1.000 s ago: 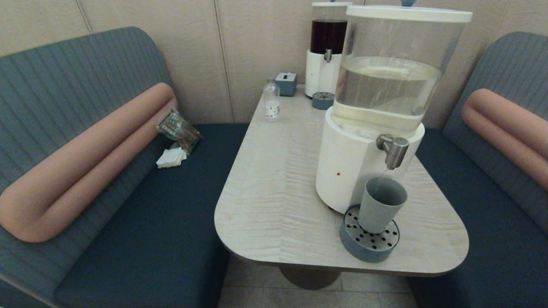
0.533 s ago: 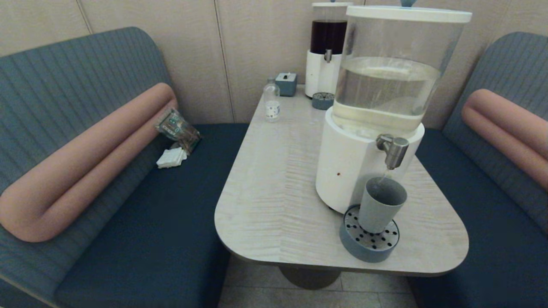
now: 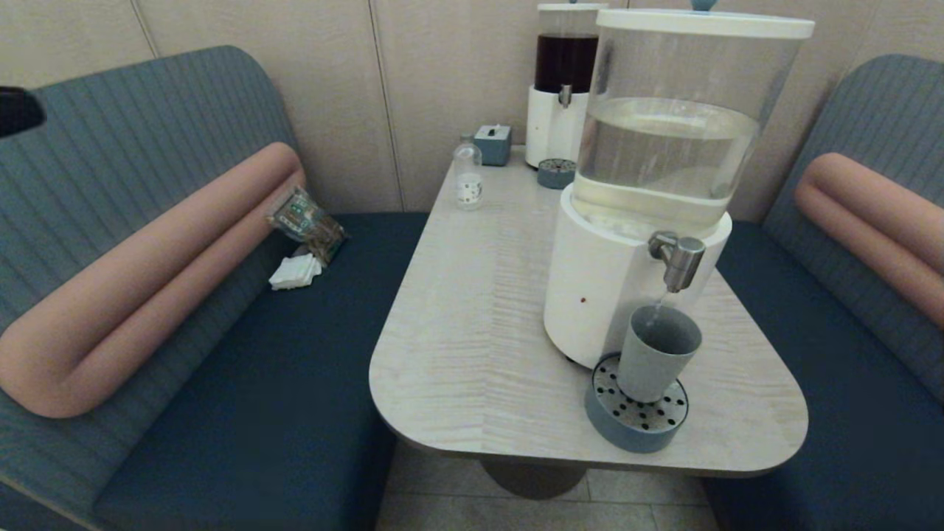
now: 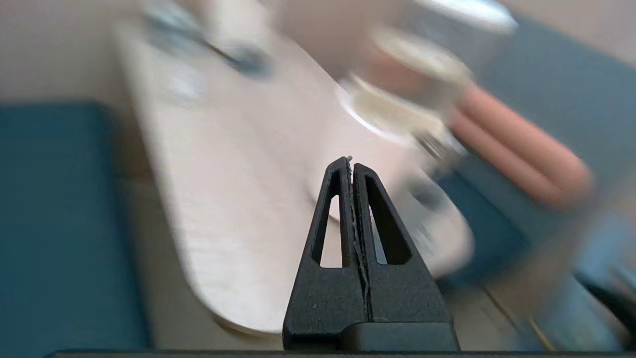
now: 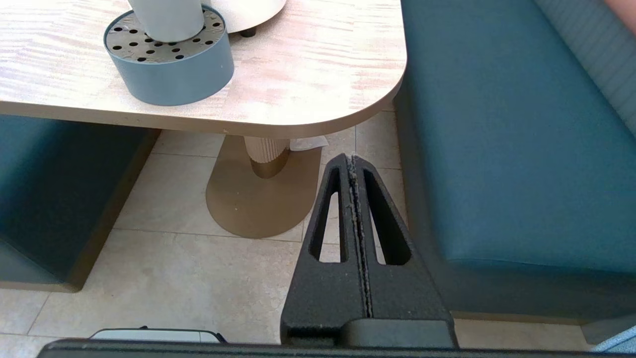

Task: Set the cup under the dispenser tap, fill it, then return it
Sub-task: Turn off the faucet

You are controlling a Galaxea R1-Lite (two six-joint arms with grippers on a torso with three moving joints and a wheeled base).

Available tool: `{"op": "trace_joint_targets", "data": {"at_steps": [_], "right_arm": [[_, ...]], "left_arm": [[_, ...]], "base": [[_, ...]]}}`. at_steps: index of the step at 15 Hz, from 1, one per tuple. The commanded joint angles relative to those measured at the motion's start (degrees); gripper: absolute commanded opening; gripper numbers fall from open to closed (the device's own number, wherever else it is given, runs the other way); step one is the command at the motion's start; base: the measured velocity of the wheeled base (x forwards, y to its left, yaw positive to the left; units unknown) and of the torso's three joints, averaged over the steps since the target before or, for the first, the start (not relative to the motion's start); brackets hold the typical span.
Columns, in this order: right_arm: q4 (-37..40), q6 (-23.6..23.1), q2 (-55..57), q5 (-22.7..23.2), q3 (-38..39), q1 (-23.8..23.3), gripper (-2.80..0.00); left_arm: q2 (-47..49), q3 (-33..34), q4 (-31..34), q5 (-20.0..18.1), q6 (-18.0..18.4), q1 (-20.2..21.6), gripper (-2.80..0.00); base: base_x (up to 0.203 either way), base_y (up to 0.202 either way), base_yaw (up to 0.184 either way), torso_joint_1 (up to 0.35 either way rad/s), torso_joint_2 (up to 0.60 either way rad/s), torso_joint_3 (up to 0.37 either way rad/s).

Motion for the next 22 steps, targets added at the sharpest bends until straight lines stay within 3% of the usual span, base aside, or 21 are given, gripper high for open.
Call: {"op": "trace_joint_targets", "data": {"at_steps": [1,5,6,7,10,12,14,18,22], "right_arm": [[0.0,0.0,0.0,0.0,0.0,0.0,-2.8],[0.0,0.0,0.0,0.0,0.0,0.0,-2.8],[0.0,0.0,0.0,0.0,0.0,0.0,-2.8],[0.0,0.0,0.0,0.0,0.0,0.0,-2.8],[0.0,0.0,0.0,0.0,0.0,0.0,-2.8],[0.0,0.0,0.0,0.0,0.0,0.0,-2.8],[0.0,0.0,0.0,0.0,0.0,0.0,-2.8],[0.0,0.0,0.0,0.0,0.0,0.0,-2.8],[0.0,0.0,0.0,0.0,0.0,0.0,-2.8]], "left_arm": [[8.3,-5.7,5.4,-6.1,1.8,0.0,-2.8],[14.2,-20.5,36.5,-8.5,18.1,-0.6,-2.8],[17.1,-24.4,43.1,-8.4,25.8,-0.8,-2.8],[19.8,-28.4,49.3,-7.4,32.6,-1.0,-2.8],[28.1,-38.3,57.9,0.2,40.8,-6.0,-2.8],[33.2,-43.8,59.0,4.4,43.6,-11.2,-2.8],[37.7,-47.1,57.7,8.6,44.2,-17.5,-2.8],[43.7,-47.4,47.0,17.2,42.2,-27.7,-2.8],[49.5,-48.7,40.0,21.2,41.7,-32.5,-2.8]], "base": [[0.0,0.0,0.0,0.0,0.0,0.0],[0.0,0.0,0.0,0.0,0.0,0.0],[0.0,0.0,0.0,0.0,0.0,0.0],[0.0,0.0,0.0,0.0,0.0,0.0],[0.0,0.0,0.0,0.0,0.0,0.0],[0.0,0.0,0.0,0.0,0.0,0.0],[0.0,0.0,0.0,0.0,0.0,0.0],[0.0,0.0,0.0,0.0,0.0,0.0],[0.0,0.0,0.0,0.0,0.0,0.0]]}}
